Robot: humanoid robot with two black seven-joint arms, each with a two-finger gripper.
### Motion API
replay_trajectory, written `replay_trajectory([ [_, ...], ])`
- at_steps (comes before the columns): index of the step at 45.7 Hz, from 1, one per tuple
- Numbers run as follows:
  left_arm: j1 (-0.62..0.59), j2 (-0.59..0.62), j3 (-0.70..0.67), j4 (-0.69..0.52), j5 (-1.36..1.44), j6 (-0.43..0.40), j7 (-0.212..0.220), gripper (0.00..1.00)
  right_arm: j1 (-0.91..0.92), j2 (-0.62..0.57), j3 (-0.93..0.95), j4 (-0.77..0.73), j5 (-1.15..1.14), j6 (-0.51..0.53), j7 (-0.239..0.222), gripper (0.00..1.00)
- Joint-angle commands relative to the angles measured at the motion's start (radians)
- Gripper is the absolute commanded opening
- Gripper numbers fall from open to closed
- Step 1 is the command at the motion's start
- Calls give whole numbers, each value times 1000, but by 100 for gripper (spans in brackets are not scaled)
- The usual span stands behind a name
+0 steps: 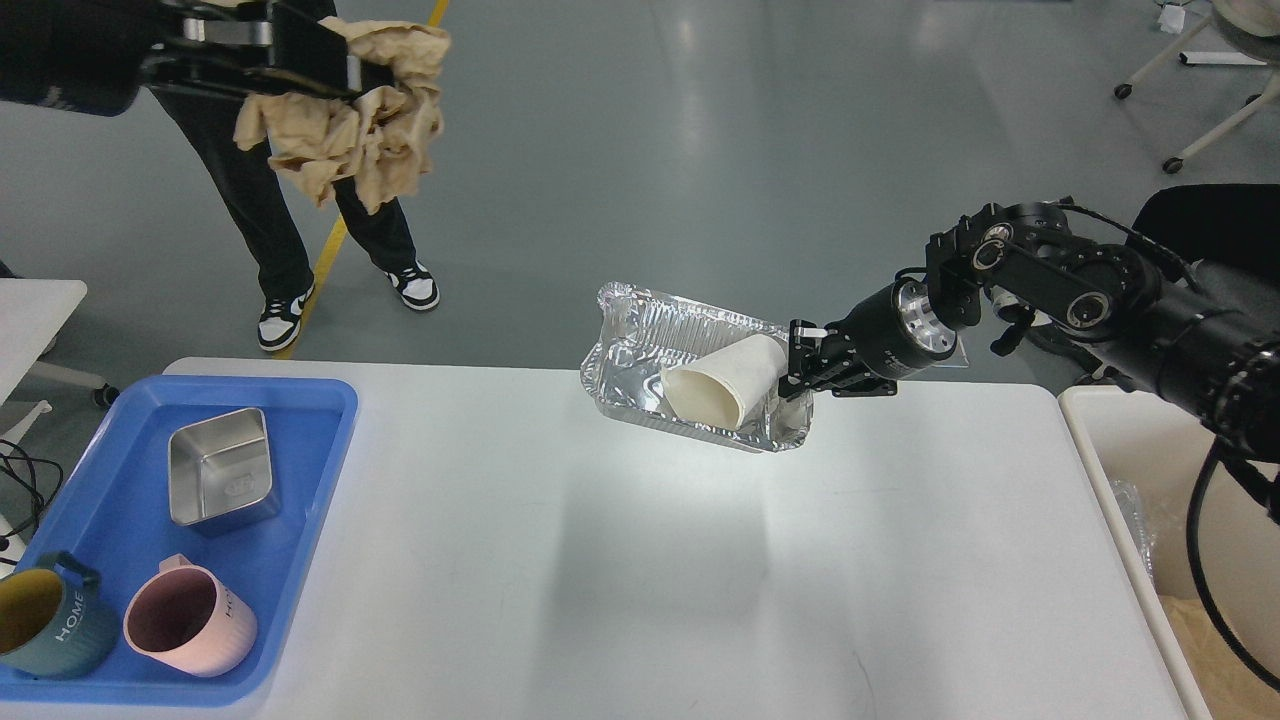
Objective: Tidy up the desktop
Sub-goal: 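Lift the crumpled paper with the left gripper over the foil tray, then release the paper into the foil tray and raise the left gripper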
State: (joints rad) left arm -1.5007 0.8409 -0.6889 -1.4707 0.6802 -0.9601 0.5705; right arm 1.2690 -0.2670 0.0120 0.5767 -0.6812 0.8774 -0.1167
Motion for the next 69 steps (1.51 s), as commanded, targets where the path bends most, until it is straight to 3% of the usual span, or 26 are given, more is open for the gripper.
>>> replay_trajectory([
  [1, -104, -189, 112, 209, 41, 0, 3, 0, 0, 0, 0, 0, 0, 0, 0, 0],
  [8, -90, -423, 180, 432, 140, 0, -11, 0, 0, -1, 0, 3, 0, 0, 2, 0],
  [13, 14, -568, 177, 564, 255, 0, -29, 0, 0, -8, 0, 6, 2, 0, 2, 0],
  [17, 74, -654, 183, 644, 346, 0, -72, 0, 0, -9, 0, 14, 2, 0, 2, 0],
  [22, 122, -739, 187, 720, 429, 75, -135, 0, 0, -9, 2, 17, 0, 0, 2, 0],
  [32, 165, -824, 190, 791, 455, 202, -170, 0, 0, -8, 2, 19, 2, 0, 2, 0],
  [39, 169, -836, 275, 810, 447, 254, -208, 1, 0, -6, 2, 19, 0, -1, 2, 0],
  [45, 169, -836, 282, 810, 441, 279, -213, 7, -2, -8, 2, 19, 0, -1, 2, 0],
  [51, 169, -836, 281, 810, 440, 281, -213, 22, -2, -8, 2, 17, 0, -1, 2, 0],
  [55, 169, -836, 275, 810, 438, 281, -213, 53, -3, -8, 2, 17, 0, -1, 2, 0],
  [63, 168, -836, 264, 810, 427, 284, -215, 79, -4, -6, 2, 15, 0, -3, 2, 0],
  [69, 168, -836, 262, 810, 406, 294, -215, 91, -4, -3, 2, 14, 0, -3, 2, 0],
])
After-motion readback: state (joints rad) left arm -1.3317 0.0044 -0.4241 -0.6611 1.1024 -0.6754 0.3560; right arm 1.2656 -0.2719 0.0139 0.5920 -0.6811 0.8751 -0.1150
